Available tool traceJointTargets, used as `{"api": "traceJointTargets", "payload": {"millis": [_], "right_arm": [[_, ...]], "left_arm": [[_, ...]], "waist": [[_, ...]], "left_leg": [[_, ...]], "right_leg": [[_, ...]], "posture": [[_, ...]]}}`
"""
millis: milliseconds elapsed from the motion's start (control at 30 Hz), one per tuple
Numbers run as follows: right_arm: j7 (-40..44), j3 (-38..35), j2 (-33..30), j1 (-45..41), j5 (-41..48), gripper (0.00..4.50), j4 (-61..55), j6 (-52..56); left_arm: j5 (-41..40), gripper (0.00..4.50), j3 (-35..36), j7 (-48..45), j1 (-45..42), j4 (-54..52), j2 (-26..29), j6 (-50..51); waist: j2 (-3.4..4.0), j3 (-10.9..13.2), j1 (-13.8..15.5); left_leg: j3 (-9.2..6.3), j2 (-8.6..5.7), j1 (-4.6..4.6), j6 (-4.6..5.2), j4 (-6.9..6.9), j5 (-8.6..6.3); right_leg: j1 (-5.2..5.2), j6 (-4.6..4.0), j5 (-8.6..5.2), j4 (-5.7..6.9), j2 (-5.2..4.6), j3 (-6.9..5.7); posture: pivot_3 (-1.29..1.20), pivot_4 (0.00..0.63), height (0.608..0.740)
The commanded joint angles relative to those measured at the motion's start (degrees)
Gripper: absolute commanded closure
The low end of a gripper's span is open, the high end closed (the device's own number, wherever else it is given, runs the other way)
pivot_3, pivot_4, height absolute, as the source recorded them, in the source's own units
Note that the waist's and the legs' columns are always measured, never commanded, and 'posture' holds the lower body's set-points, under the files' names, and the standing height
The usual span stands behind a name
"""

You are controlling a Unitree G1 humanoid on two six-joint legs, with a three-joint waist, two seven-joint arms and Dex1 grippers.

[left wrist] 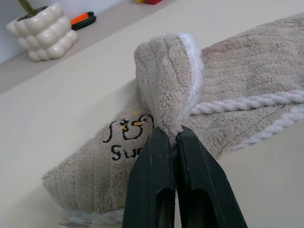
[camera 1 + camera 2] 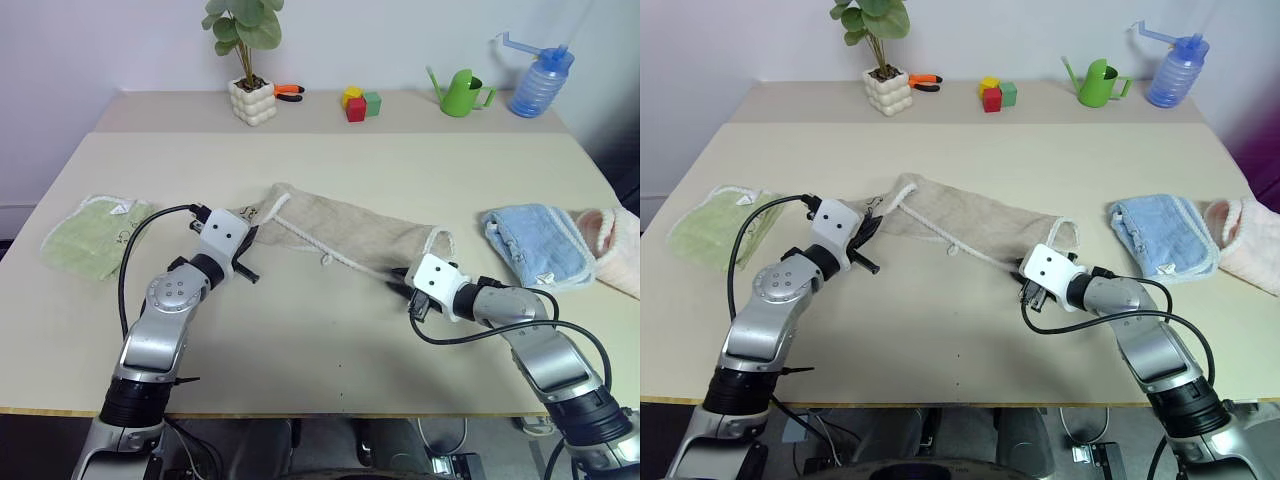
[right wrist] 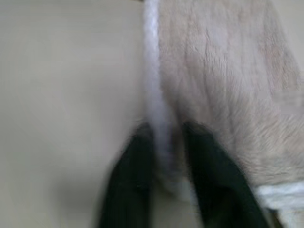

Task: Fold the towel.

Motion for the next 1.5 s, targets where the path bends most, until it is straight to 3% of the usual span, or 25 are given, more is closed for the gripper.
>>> {"api": "traceJointTargets", "payload": {"millis": [33, 367, 500, 800, 1033, 1200, 1500], "right_arm": [[-1.0, -2.3, -1.0, -0.8, -1.2, 4.48, 0.9, 0.0], [-1.9, -6.6, -1.2, -7.2, -0.8, 4.48, 5.5, -4.4], [1.6, -9.8, -1.4, -9.4, 4.2, 4.48, 4.0, -3.5], [13.9, -7.8, -7.7, -0.7, 9.1, 4.48, -3.9, 0.1], [13.3, -7.5, -7.1, 1.7, 8.5, 4.48, -4.3, -0.7], [5.2, -9.3, -5.4, -7.6, 3.2, 4.48, 5.1, -7.2], [-11.5, -10.9, -4.7, -37.6, -5.3, 4.48, 30.4, -18.6]], "left_arm": [[0.1, 4.50, 0.4, -0.5, -0.7, -1.3, 0.8, -1.5], [-1.1, 4.50, 5.2, 0.0, -2.6, -0.1, 2.3, -2.9], [-2.5, 4.50, 8.3, 2.1, -4.6, 0.7, 1.2, -4.8], [-1.7, 4.50, 7.6, 1.8, -3.3, 2.5, 1.5, -6.7], [-1.3, 4.50, 6.7, 1.3, -2.4, 2.8, 1.5, -7.7], [-3.3, 4.50, 9.1, 2.2, -6.8, 4.9, 0.7, -9.3], [-5.7, 4.50, 15.8, 8.6, -38.0, 30.6, 1.7, -22.3]], "waist": [[0.00, 0.0, 0.0], [0.00, 0.0, -0.1], [-0.01, 0.0, -0.1], [-0.02, 0.0, -0.1], [-0.02, 0.0, 0.0], [-0.02, 0.0, -0.1], [-0.11, 0.1, -0.3]], "left_leg": [[0.00, 0.00, 0.00, 0.00, 0.00, 0.00], [0.00, 0.01, -0.02, 0.00, -0.01, 0.00], [0.00, 0.01, -0.03, 0.00, -0.01, 0.00], [0.02, 0.00, -0.03, 0.04, -0.01, -0.02], [0.04, 0.02, -0.02, 0.04, -0.01, -0.02], [0.06, 0.02, -0.01, 0.03, 0.00, -0.02], [0.12, -0.03, -0.48, -0.44, 0.07, 0.27]], "right_leg": [[0.00, 0.00, 0.00, 0.00, 0.00, 0.00], [-0.04, 0.00, 0.00, 0.00, 0.02, 0.00], [-0.04, 0.00, 0.00, 0.00, 0.01, 0.00], [-0.02, 0.01, 0.00, -0.03, 0.00, 0.00], [-0.02, 0.01, 0.00, -0.02, -0.01, 0.00], [-0.03, 0.01, 0.00, -0.02, -0.01, 0.00], [-0.57, 0.02, 0.06, 0.09, 0.01, 0.00]], "posture": [[0.00, 0.150, 0.731], [0.00, 0.150, 0.731], [0.00, 0.150, 0.731], [0.00, 0.150, 0.731], [0.00, 0.150, 0.731], [0.00, 0.150, 0.731], [0.00, 0.150, 0.731]]}}
